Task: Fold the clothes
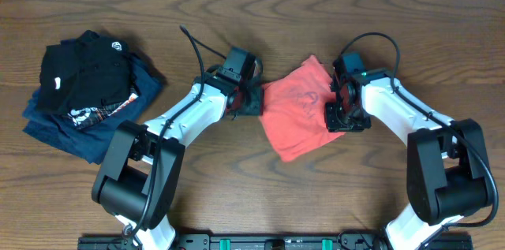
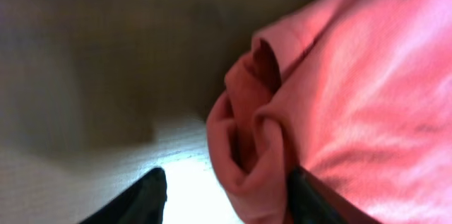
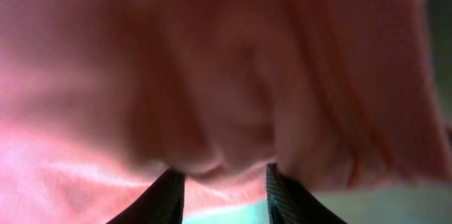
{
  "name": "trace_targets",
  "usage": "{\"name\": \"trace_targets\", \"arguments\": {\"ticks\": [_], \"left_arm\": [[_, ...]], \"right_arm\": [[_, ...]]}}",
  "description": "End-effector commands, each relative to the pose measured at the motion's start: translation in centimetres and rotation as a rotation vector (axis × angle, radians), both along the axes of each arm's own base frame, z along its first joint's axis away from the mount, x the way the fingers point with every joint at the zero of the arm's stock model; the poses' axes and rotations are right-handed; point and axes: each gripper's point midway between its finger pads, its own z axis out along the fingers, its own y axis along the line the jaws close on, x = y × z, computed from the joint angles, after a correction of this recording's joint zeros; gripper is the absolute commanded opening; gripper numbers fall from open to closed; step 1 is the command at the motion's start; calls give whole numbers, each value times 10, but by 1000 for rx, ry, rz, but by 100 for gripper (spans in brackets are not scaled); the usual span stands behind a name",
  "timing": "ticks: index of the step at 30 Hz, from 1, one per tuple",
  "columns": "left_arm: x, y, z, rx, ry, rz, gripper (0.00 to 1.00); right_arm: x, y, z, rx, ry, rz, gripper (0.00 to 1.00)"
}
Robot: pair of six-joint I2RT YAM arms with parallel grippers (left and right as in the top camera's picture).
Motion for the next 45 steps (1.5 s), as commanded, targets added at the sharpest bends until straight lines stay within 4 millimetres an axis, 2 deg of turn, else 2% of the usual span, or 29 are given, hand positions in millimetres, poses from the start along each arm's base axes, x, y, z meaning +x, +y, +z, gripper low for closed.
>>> {"name": "trace_targets", "arguments": {"ticks": [1,5,9,12,14,17,18,20,21,24,27,29,32,37,41,45], "left_arm": [[-19,6,-6,25,80,-17,49],[-46,19,-15,75,193,-1,46],[-75,31,-19,124,328,77,46],[-93,36,-12,155,384,78,47],[-95,37,-1,148,369,76,47],[-80,32,30,88,240,31,52],[-72,29,42,63,176,6,58],[-54,28,64,33,39,-31,92],[-43,29,75,28,-33,-33,100],[-6,30,105,-21,-221,-5,98],[22,33,114,-60,-309,34,98],[33,33,109,-82,-320,42,98],[46,21,92,-178,-286,16,98],[62,12,53,-269,-222,-1,98],[66,13,20,-258,-176,7,98],[61,-5,3,-323,-136,-40,98]], "right_arm": [[16,-11,-3,-66,-94,-19,38],[65,-24,7,-119,-295,-48,41],[107,-20,24,-89,-472,-12,45],[115,-19,34,-85,-497,-1,47],[110,-20,39,-89,-481,4,49],[99,-21,54,-81,-460,7,54],[95,-21,60,-77,-461,7,54],[87,-23,74,-77,-465,7,55],[83,-24,81,-77,-468,7,56],[70,-27,100,-76,-472,6,58],[58,-29,112,-75,-466,8,62],[51,-29,115,-74,-454,11,63],[40,-28,116,-58,-420,17,63],[27,-27,111,-45,-363,26,63],[22,-28,109,-50,-343,27,64],[22,-28,109,-49,-342,27,64]]}}
